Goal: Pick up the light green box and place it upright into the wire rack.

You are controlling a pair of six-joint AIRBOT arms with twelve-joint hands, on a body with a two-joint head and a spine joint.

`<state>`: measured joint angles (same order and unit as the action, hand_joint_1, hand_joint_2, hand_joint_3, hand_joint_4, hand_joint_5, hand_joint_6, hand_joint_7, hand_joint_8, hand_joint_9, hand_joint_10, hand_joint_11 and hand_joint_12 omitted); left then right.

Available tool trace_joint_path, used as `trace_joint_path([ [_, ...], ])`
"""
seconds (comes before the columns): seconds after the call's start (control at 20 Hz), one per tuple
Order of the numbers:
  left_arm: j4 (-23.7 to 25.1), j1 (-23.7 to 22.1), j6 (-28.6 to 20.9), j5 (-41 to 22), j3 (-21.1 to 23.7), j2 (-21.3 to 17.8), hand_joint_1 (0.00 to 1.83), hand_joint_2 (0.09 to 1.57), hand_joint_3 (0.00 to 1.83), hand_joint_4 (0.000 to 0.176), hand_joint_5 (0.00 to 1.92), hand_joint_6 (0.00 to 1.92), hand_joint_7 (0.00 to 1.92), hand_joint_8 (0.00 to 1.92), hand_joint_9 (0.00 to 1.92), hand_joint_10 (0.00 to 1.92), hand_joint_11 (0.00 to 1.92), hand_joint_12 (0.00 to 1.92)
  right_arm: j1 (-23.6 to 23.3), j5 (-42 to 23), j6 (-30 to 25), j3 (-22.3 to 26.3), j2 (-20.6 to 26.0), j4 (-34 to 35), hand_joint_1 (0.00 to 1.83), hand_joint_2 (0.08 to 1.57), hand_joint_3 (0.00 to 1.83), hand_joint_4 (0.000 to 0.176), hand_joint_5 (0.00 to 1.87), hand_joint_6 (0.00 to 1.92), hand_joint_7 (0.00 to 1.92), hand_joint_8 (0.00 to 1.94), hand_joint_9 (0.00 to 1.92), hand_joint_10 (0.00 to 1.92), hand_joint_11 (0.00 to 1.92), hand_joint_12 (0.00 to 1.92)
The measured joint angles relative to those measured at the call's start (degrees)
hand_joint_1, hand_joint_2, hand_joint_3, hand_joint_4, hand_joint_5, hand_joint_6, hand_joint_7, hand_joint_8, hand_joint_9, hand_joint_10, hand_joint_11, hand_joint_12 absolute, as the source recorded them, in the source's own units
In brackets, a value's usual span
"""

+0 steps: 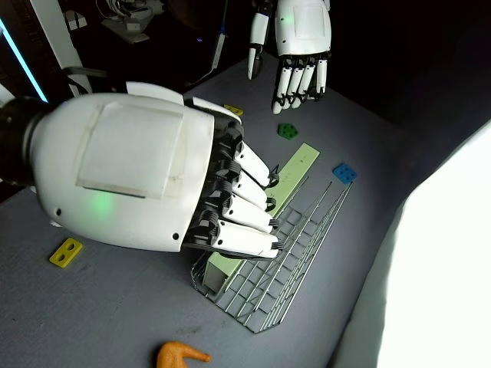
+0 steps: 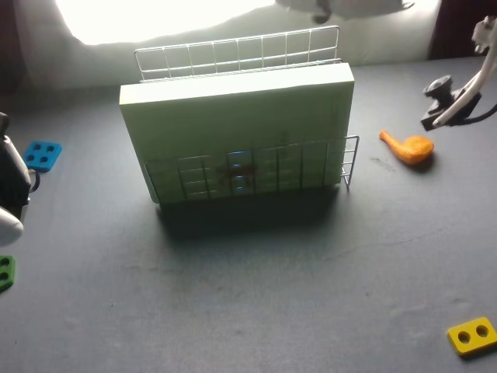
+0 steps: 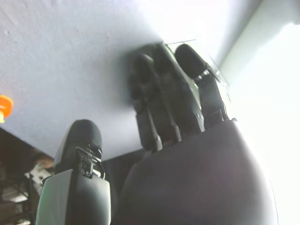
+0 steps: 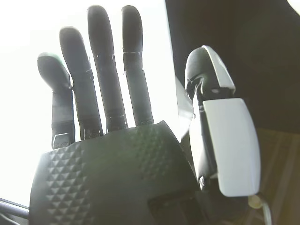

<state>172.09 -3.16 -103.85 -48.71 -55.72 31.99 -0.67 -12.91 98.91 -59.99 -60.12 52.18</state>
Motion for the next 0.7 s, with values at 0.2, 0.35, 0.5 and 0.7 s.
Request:
trace_joint_path([
  [0.2,0.0,0.0,0.0,0.2,-0.3,0.0,0.40,1.31,0.01,0.000,1.01,1.91,1.15,1.90,1.08,1.91,0.87,1.92,-0.2,-0.9,-8.7,0.2,1.6,-13.3,0.05,1.31,0.01,0.174,1.27,1.86,1.40,1.94,1.45,1.92,1.46,1.92],
  [0.35,-0.1,0.0,0.0,0.2,-0.6,0.0,0.23,1.44,0.04,0.000,1.22,1.92,1.34,1.92,1.35,1.92,1.30,1.92,-0.5,-1.5,-17.5,0.3,2.2,-23.2,0.29,1.38,0.02,0.176,1.33,1.92,1.47,1.94,1.52,1.92,1.59,1.92],
  [0.5,0.0,0.0,-0.1,0.3,-1.1,0.0,0.25,1.47,0.02,0.000,1.24,1.92,1.37,1.92,1.38,1.92,1.33,1.92,-0.5,-0.6,-31.0,0.2,2.6,-36.1,0.32,1.38,0.02,0.176,1.35,1.92,1.48,1.94,1.53,1.92,1.59,1.92],
  [0.7,0.0,0.0,-0.1,0.3,-1.4,0.0,0.27,1.47,0.01,0.000,1.23,1.92,1.36,1.92,1.37,1.92,1.33,1.92,0.1,1.3,-48.9,-0.2,2.6,-57.9,0.32,1.38,0.01,0.176,1.35,1.92,1.48,1.94,1.53,1.92,1.59,1.92],
])
